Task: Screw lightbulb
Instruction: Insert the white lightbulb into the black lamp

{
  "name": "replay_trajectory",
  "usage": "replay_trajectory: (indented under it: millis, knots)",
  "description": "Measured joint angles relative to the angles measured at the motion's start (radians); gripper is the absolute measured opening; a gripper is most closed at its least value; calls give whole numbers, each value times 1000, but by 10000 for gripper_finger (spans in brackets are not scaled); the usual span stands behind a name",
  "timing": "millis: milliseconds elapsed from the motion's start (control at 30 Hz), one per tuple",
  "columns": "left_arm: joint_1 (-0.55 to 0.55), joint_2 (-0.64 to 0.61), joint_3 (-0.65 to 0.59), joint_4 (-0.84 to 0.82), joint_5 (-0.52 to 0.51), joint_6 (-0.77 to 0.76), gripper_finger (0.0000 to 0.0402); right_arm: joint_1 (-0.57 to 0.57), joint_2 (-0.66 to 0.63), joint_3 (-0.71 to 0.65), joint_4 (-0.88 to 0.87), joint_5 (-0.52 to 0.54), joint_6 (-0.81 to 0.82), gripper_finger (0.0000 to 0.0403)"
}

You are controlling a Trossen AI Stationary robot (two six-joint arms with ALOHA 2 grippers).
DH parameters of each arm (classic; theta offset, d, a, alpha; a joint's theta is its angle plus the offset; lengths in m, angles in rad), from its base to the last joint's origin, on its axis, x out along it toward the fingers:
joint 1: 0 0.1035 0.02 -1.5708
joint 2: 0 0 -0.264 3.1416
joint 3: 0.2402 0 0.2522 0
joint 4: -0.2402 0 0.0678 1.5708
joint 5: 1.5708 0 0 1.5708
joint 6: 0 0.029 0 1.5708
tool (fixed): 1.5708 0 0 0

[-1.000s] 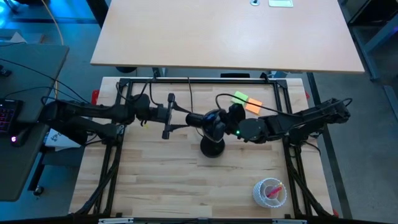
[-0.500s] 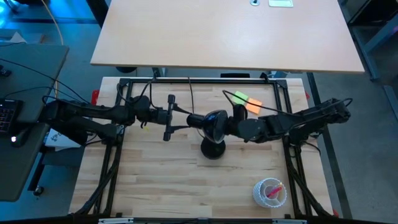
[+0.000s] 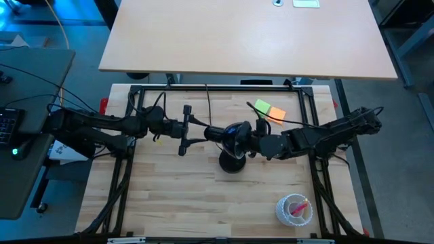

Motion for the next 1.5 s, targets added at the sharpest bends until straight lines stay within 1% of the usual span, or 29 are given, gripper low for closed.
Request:
replay_trajectory:
  millis: [67,133,333,500,800,933,1067,1133,1200,1367,1500]
  knots:
    - [-5,0,0,1,-1,1,229,9,1,0,-2,32,7,271]
    - [-9,0,1,1,-6,-1,229,8,-2,0,-1,36,-8,271]
    - [-14,0,1,-2,-37,-2,229,7,-11,-1,6,17,-73,271]
    - [-20,-1,1,0,-45,-2,229,6,-18,-2,10,-12,-195,271]
    - [-20,-1,1,0,-47,-2,229,7,-19,-1,-18,-12,-230,271]
    - [-20,-1,1,0,-47,-1,229,6,-19,-1,-16,-48,-434,271]
    - [-20,-1,1,2,-45,-1,229,6,-19,-1,-1,-55,-458,271]
    - [-20,-1,1,2,-45,-5,229,6,-19,-1,12,-54,-503,272]
    - [-20,-2,1,3,-44,-7,229,7,-19,-2,29,-61,-549,277]
    - [-20,-2,0,2,-44,-7,229,-4,-31,-3,31,-121,-603,305]
    - [-20,-1,0,7,-53,-9,229,-4,-53,-3,29,-112,-667,315]
